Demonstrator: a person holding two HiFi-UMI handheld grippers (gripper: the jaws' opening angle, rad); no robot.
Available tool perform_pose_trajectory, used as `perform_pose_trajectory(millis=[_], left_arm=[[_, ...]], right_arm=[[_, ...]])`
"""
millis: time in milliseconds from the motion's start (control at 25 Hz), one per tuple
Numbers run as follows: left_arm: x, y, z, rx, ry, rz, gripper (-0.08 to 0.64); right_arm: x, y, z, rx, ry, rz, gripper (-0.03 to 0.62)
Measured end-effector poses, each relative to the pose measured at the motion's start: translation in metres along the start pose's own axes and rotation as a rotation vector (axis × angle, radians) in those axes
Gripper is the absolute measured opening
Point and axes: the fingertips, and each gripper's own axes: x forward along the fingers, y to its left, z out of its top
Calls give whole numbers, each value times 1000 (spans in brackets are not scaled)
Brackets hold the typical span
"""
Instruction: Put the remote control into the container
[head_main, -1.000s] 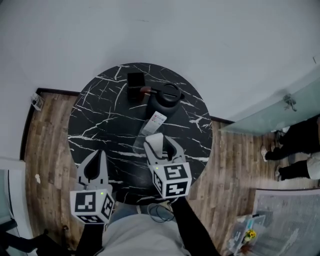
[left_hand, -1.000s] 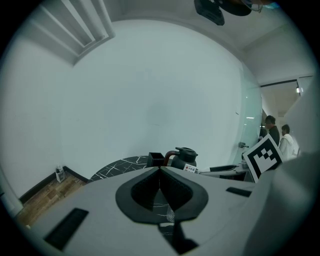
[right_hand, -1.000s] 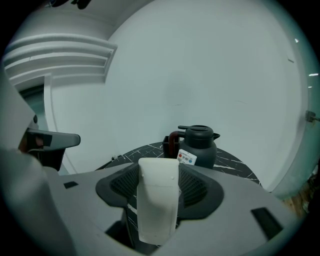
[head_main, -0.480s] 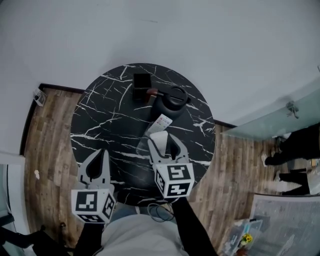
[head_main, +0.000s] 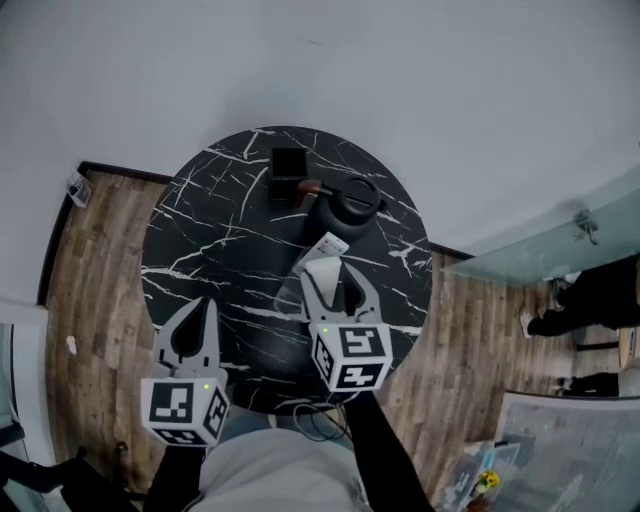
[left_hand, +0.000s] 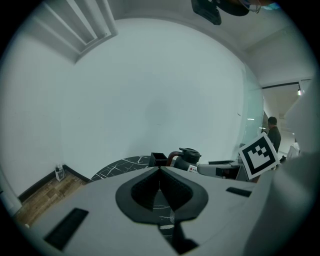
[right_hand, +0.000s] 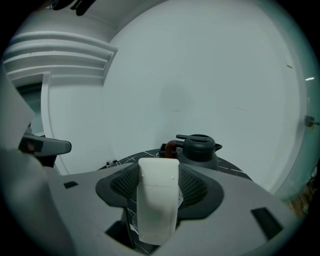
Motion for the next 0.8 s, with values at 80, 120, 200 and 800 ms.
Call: perform_pose_trajectory(millis=[80, 120, 200, 800], left_arm=[[2, 1, 1, 4, 0, 1, 10], [2, 1, 1, 5, 1, 0, 9], [4, 2, 1, 5, 4, -2, 10], [23, 7, 2, 25, 30, -29, 10]], right_arm=[[3, -2, 1, 2, -5, -7, 252], [4, -3, 3, 4, -10, -12, 252], [6, -5, 4, 10, -18, -23, 252], [19, -20, 11, 59, -81, -103, 252]])
